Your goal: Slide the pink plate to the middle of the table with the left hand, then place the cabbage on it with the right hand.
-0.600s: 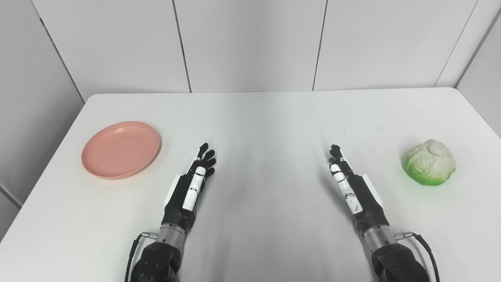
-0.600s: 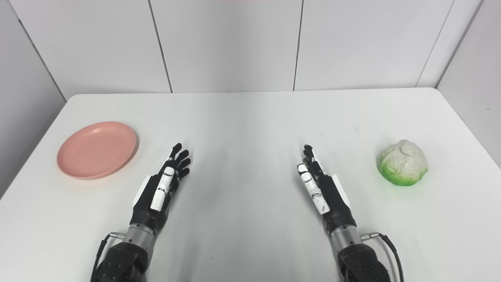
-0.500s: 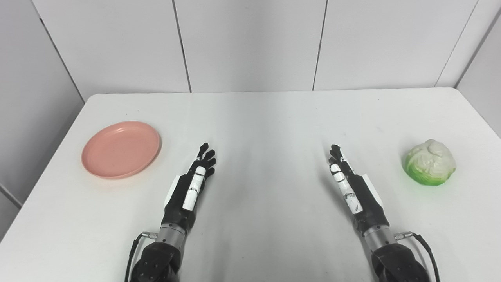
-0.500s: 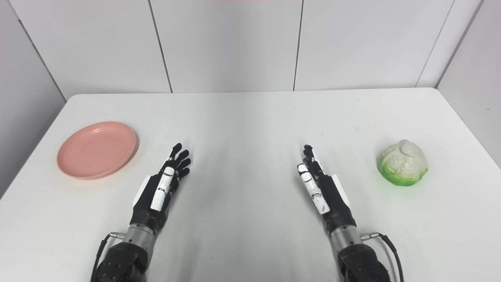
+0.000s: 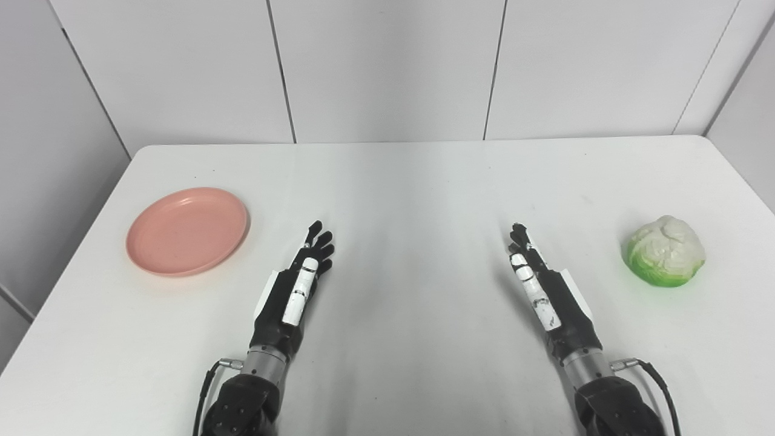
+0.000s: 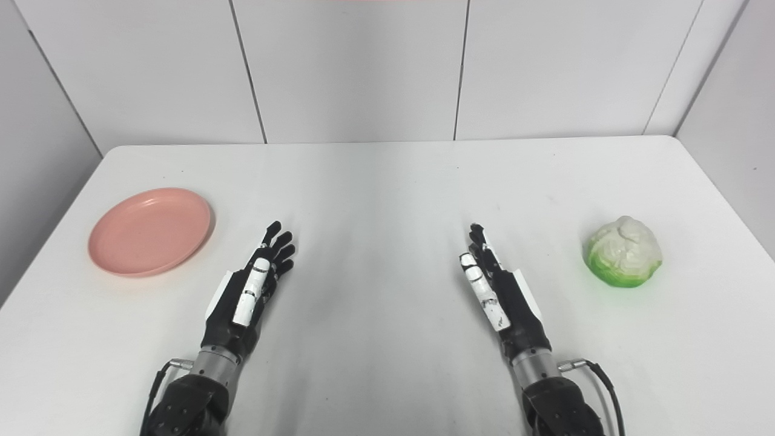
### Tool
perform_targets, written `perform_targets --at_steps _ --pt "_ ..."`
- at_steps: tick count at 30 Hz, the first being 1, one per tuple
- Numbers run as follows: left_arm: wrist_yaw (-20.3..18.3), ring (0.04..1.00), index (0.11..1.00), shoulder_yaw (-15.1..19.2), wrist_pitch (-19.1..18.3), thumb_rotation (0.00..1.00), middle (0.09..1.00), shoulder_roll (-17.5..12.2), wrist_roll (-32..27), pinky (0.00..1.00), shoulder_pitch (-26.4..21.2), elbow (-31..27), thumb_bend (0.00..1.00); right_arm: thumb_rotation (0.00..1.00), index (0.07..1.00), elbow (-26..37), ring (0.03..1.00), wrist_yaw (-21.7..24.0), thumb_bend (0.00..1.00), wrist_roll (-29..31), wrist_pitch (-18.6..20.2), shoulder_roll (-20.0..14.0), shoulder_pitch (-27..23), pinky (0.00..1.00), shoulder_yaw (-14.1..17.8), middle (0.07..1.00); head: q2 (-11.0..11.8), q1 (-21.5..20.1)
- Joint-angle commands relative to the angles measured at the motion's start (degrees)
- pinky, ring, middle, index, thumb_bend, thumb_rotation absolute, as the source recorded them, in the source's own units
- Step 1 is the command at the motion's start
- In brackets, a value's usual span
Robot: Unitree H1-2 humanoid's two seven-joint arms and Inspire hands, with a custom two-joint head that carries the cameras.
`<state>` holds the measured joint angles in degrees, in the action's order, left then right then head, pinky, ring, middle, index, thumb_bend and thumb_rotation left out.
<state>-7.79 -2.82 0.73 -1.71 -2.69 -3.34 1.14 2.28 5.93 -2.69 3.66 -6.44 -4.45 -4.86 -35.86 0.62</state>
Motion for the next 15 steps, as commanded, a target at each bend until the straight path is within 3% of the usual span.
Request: perform_targets --at_steps 1,15 --pt "-0.3 0.961 0.969 0.0 -0.6 1.00 0.970 0.0 -0.7 0.96 1.5 1.7 0.48 1.00 0.998 0.6 0.986 0.8 0.22 0.0 1.4 0.2 -0.4 1.00 -0.5 0.998 0.0 0.1" --pt "-0.1 0.957 0.967 -0.1 0.1 1.00 0.968 0.1 -0.5 0.95 1.4 2.2 0.48 1.00 0.998 0.7 0.986 0.8 0.21 0.3 1.6 0.3 -0.3 1.00 -0.4 0.998 0.2 0.4"
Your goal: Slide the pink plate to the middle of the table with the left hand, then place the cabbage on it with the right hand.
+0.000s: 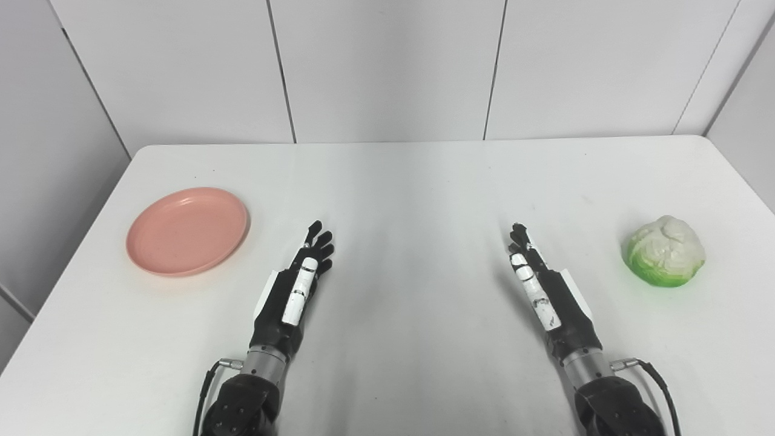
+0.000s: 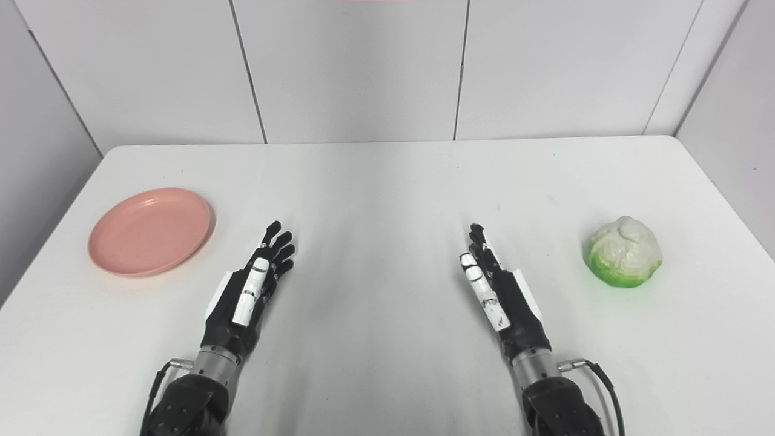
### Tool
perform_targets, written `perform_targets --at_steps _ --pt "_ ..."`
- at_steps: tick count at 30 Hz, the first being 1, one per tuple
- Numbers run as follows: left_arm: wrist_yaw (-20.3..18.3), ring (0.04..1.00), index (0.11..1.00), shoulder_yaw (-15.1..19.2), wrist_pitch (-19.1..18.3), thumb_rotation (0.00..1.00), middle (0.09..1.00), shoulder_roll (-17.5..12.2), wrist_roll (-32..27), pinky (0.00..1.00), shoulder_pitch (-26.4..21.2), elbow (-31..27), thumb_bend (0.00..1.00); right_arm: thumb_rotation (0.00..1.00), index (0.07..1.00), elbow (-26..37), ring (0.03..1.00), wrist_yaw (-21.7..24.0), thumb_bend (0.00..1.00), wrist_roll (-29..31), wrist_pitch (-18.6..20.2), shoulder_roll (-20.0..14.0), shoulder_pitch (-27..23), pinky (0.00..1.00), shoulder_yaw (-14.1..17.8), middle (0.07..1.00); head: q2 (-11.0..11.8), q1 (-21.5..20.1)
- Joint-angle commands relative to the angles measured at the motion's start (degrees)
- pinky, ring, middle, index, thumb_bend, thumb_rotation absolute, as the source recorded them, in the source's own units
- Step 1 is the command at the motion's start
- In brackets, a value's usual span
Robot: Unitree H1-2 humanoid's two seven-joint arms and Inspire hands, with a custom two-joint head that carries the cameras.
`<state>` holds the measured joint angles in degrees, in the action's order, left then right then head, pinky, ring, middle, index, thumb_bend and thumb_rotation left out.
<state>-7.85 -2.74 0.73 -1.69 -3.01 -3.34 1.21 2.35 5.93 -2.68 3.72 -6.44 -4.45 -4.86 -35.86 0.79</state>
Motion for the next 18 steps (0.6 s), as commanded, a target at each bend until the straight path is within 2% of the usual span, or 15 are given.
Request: perform_targets --at_steps 1,5,6,7,8,9,10,13,18 --pt "0.0 0.959 0.969 -0.2 0.1 1.00 0.969 0.0 -0.2 0.96 1.4 2.1 0.48 1.00 0.998 0.5 0.986 0.9 0.21 0.3 1.4 0.2 -0.4 1.00 -0.4 0.998 0.2 0.3" --pt "0.2 0.956 0.965 -0.5 1.1 1.00 0.966 0.2 0.4 0.95 1.1 3.7 0.49 1.00 1.000 -0.2 0.989 1.3 0.21 0.8 0.9 -0.3 -0.6 1.00 -0.2 1.000 1.1 3.4" --pt "0.3 0.955 0.966 -0.7 1.9 1.00 0.966 0.3 0.9 0.95 0.8 4.7 0.50 1.00 1.000 -0.6 0.991 1.5 0.21 1.0 0.7 -0.5 -0.7 1.00 0.0 1.000 2.0 6.3" --pt "0.5 0.954 0.966 -1.1 2.3 1.00 0.966 0.3 1.7 0.94 0.7 5.0 0.51 1.00 1.000 -0.7 0.993 1.7 0.22 1.3 0.7 -0.7 -0.7 1.00 0.2 1.000 2.0 6.3" --pt "0.8 0.952 0.966 -1.4 3.0 1.00 0.965 0.5 2.4 0.94 0.4 5.9 0.53 1.00 1.000 -1.0 0.995 1.9 0.22 1.7 0.5 -1.0 -0.8 1.00 0.4 1.000 2.8 8.9" --pt "1.0 0.951 0.965 -1.6 3.5 1.00 0.964 0.6 2.9 0.94 0.2 6.6 0.55 1.00 1.000 -1.2 0.997 2.1 0.22 1.9 0.4 -1.2 -0.8 1.00 0.6 1.000 2.8 8.9" --pt "1.2 0.951 0.965 -1.7 4.4 1.00 0.964 1.1 2.9 0.93 -0.1 7.6 0.55 1.00 1.000 -1.4 0.998 2.4 0.22 2.3 0.0 -1.6 -0.8 1.00 0.8 1.000 4.0 11.7" --pt "1.3 0.957 0.966 -1.9 6.8 1.00 0.969 2.5 2.6 0.93 -1.0 10.7 0.50 1.00 1.000 -2.3 1.000 3.2 0.19 3.5 -1.4 -2.6 -0.8 1.00 1.5 1.000 5.7 15.1" --pt "1.4 0.972 0.973 -2.0 9.6 1.00 0.981 3.6 2.9 0.95 -2.3 14.5 0.48 1.00 1.000 -2.4 1.000 3.6 0.16 4.1 -1.8 -3.2 -0.7 1.00 2.1 1.000 6.9 18.1"
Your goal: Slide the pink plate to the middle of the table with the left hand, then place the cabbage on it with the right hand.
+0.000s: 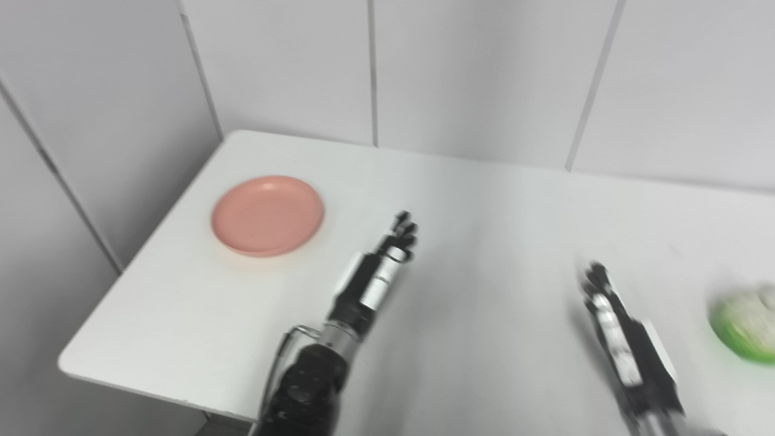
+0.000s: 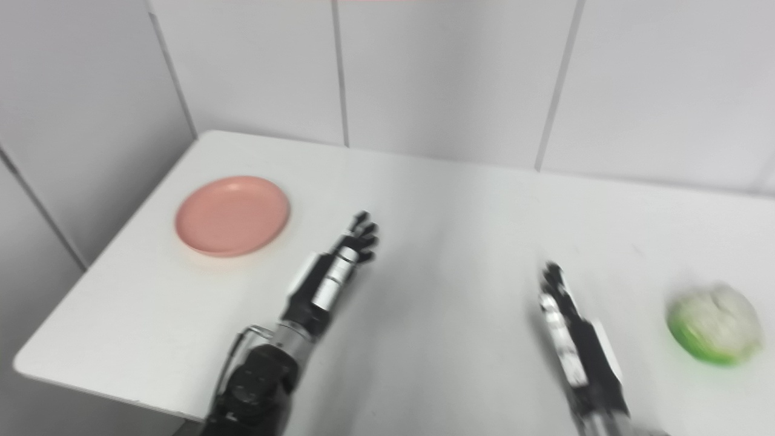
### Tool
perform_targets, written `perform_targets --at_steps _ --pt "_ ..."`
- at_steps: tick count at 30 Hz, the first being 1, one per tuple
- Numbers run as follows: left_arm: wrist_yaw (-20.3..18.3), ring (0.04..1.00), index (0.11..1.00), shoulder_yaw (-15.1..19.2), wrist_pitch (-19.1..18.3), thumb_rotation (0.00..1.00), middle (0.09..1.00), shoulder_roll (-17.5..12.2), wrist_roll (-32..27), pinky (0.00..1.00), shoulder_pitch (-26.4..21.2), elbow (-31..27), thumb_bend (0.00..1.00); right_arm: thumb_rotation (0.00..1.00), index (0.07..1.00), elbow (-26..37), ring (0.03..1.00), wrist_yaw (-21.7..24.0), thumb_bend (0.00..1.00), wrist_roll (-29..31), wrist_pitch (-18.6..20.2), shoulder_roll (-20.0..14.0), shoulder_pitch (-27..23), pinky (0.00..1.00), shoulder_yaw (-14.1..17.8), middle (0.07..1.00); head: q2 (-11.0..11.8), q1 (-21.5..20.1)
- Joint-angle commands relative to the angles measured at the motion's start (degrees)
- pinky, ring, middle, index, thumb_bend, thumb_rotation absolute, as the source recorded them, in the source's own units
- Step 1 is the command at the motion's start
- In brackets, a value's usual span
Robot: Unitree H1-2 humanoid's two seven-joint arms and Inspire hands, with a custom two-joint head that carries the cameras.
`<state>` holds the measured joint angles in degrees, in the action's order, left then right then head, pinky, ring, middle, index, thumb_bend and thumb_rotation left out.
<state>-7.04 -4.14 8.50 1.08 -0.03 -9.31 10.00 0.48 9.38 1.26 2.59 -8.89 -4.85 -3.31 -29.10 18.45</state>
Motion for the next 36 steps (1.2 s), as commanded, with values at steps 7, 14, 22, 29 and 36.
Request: perform_targets --at_steps 7,14,22,29,36 --pt "1.2 0.979 0.972 -0.6 2.5 1.00 0.990 1.4 0.4 0.95 2.9 7.7 0.47 1.00 1.000 -0.3 1.000 0.5 0.10 0.7 -0.3 -0.8 -0.4 1.00 0.7 1.000 0.9 1.3" --pt "1.1 0.975 0.974 -0.3 2.1 1.00 0.986 1.3 -0.1 0.95 3.2 6.4 0.45 1.00 1.000 1.1 1.000 -0.1 0.09 0.5 1.1 -0.4 -0.2 1.00 0.6 1.000 0.5 0.9" --pt "-0.1 0.983 0.996 -0.2 -2.2 1.00 0.996 1.6 -3.0 0.96 4.3 -0.1 0.45 1.00 1.000 2.5 1.000 -0.1 0.08 1.0 1.8 0.0 0.2 1.00 0.6 1.000 -0.3 1.0" --pt "0.7 0.987 0.998 0.1 -12.0 1.00 0.997 1.9 -4.3 1.00 4.0 -14.6 0.45 1.00 1.000 3.0 1.000 0.0 0.08 0.8 1.9 0.2 0.2 1.00 0.5 1.000 -1.0 1.3" --pt "1.1 0.957 0.964 2.0 -17.4 1.00 0.963 0.4 -5.0 0.97 -0.6 -22.3 0.53 1.00 1.000 2.4 1.000 0.0 0.09 0.2 1.6 -0.1 -0.1 1.00 0.3 1.000 -1.0 1.7"
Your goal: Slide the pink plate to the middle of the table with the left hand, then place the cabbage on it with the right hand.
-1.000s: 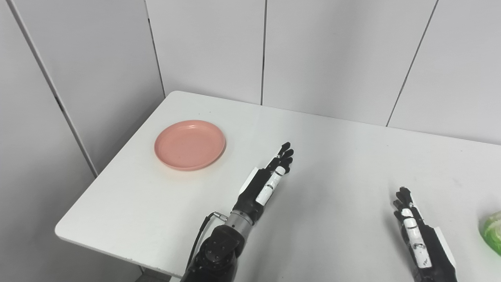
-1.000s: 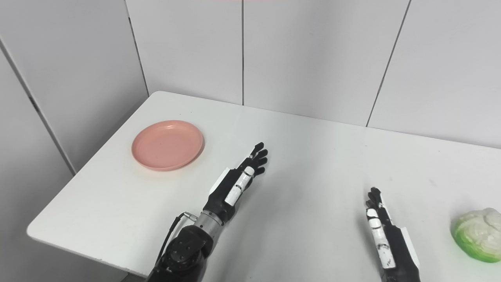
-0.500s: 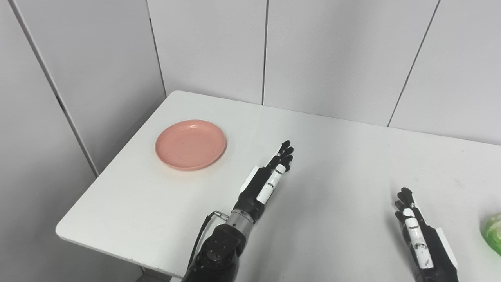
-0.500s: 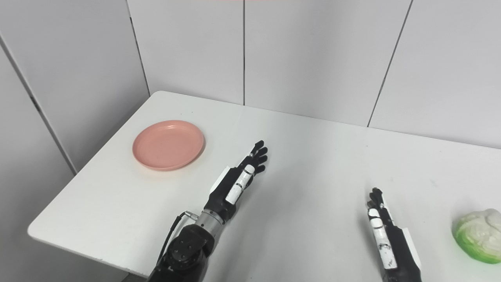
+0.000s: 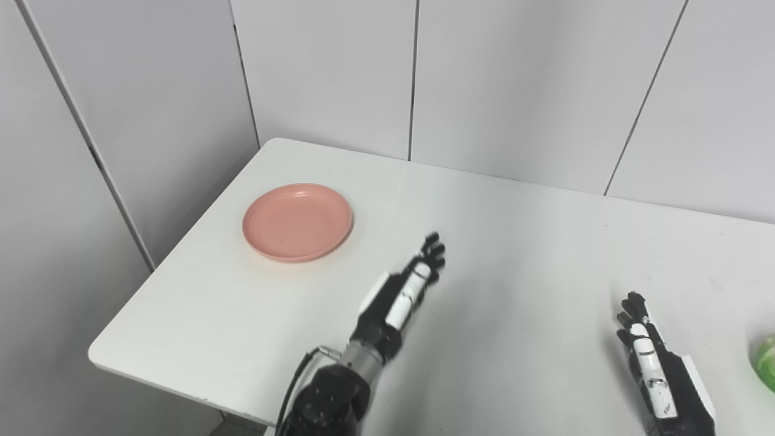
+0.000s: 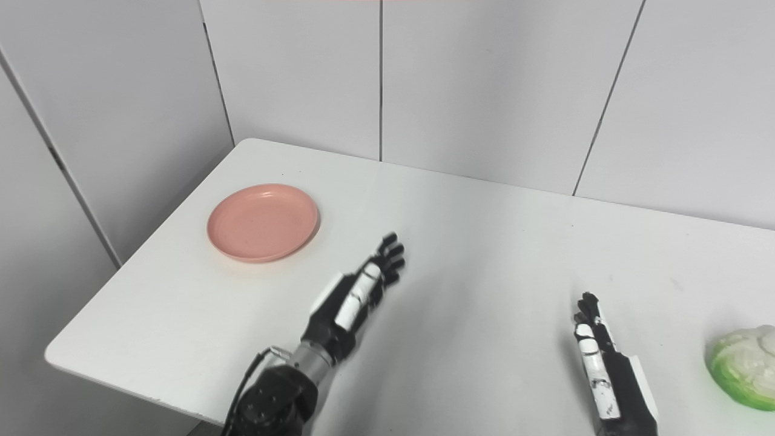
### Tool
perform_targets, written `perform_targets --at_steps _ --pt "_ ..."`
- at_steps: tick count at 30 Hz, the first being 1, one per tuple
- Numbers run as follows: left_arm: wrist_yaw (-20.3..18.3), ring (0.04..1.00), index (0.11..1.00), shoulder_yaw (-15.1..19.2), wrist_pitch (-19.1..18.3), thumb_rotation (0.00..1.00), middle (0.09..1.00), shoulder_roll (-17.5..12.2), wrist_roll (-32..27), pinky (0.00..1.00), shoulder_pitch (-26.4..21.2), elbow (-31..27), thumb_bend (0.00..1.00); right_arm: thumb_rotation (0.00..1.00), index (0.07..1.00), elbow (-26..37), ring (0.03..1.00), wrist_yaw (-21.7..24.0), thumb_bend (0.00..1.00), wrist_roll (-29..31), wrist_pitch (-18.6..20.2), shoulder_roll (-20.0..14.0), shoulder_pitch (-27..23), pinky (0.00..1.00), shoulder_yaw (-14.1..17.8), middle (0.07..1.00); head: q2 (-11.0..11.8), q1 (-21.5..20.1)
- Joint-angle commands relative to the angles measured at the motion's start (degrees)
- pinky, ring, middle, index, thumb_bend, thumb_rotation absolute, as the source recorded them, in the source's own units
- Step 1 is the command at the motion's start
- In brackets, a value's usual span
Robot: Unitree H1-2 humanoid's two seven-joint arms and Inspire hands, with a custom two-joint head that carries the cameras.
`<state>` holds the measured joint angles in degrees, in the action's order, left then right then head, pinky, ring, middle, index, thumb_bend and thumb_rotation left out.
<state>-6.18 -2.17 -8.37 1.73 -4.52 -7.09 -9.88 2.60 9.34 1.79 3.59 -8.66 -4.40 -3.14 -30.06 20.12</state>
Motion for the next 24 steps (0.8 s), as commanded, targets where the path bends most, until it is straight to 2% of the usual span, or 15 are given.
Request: perform_targets --at_steps 1,4,8,13,15,17,20,24 --pt "0.2 0.951 0.957 0.7 -1.4 1.00 0.957 -0.7 -0.9 0.97 -4.2 -3.4 0.55 1.00 1.000 0.3 1.000 0.0 0.09 -0.3 0.7 -0.3 -0.5 1.00 0.1 1.000 0.0 0.1" --pt "0.8 0.943 0.950 2.2 -3.5 1.00 0.951 -2.1 -1.2 0.95 -7.7 -5.3 0.56 1.00 1.000 0.3 1.000 0.1 0.08 -0.1 0.7 -0.2 -0.6 1.00 0.2 1.000 0.0 0.4" --pt "1.6 0.937 0.936 4.6 -5.3 1.00 0.941 -3.6 -1.5 0.99 -11.6 -6.7 0.56 1.00 1.000 0.3 1.000 0.1 0.09 0.2 0.9 -0.1 -0.7 1.00 0.3 1.000 0.2 1.5" --pt "2.5 0.919 0.917 7.7 -6.7 1.00 0.925 -4.7 -3.5 0.96 -15.2 -7.3 0.54 1.00 1.000 0.9 1.000 -0.1 0.09 0.1 2.3 -0.1 -0.6 1.00 0.4 1.000 0.4 1.8" --pt "2.8 0.921 0.919 9.5 -7.3 1.00 0.924 -5.7 -5.1 0.94 -16.8 -7.5 0.53 1.00 1.000 0.5 1.000 0.3 0.08 0.1 1.4 -0.5 -0.6 1.00 0.3 1.000 0.6 2.1" --pt "3.4 0.922 0.919 11.4 -7.4 1.00 0.925 -7.4 -5.8 0.93 -18.4 -7.3 0.52 1.00 1.000 0.3 1.000 0.6 0.08 0.2 0.6 -0.8 -0.6 1.00 0.2 1.000 0.9 2.1" --pt "3.6 0.921 0.918 13.8 -7.3 1.00 0.927 -10.4 -6.5 0.93 -20.1 -5.3 0.51 1.00 1.000 0.8 1.000 0.3 0.08 0.1 1.5 -0.5 -0.4 1.00 0.3 1.000 1.0 2.1" --pt "4.2 0.908 0.913 17.6 -6.9 1.00 0.918 -14.3 -7.8 0.91 -22.6 -0.2 0.50 1.00 1.000 1.4 1.000 0.2 0.07 0.0 2.1 -0.6 -0.4 1.00 0.3 1.000 0.8 2.0"
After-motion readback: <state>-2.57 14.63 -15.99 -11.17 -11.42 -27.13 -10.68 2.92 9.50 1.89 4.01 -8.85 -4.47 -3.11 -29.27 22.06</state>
